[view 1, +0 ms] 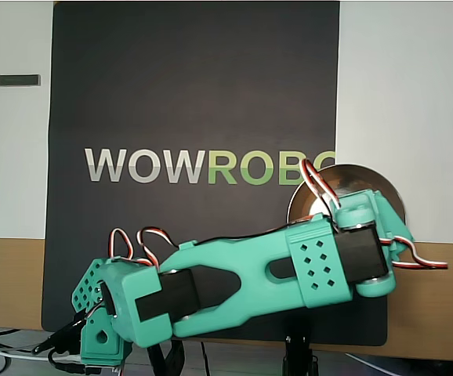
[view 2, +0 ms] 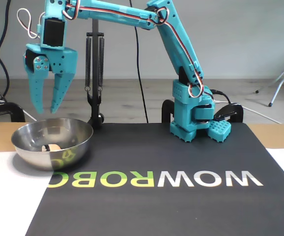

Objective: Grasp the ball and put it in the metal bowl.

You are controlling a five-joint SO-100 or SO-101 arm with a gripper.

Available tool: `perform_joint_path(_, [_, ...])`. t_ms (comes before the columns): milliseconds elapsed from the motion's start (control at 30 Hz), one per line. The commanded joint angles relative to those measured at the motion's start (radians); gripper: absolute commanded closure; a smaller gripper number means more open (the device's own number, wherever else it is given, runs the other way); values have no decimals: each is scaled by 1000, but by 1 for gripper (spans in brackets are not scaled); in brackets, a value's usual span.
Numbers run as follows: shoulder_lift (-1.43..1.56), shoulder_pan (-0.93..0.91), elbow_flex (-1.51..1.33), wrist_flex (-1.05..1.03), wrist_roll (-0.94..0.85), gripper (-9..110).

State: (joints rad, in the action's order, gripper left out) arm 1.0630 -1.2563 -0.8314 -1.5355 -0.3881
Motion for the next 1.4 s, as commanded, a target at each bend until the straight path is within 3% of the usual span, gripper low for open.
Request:
perform_joint_path(0, [5, -3, 40, 8, -5, 87])
perform_joint_path(600, [5, 3, 34, 2, -5, 92])
perform_joint_path(700, [5, 5, 32, 2, -5, 102])
perform_joint_path(1367, [20, 29, 31, -6, 0, 102])
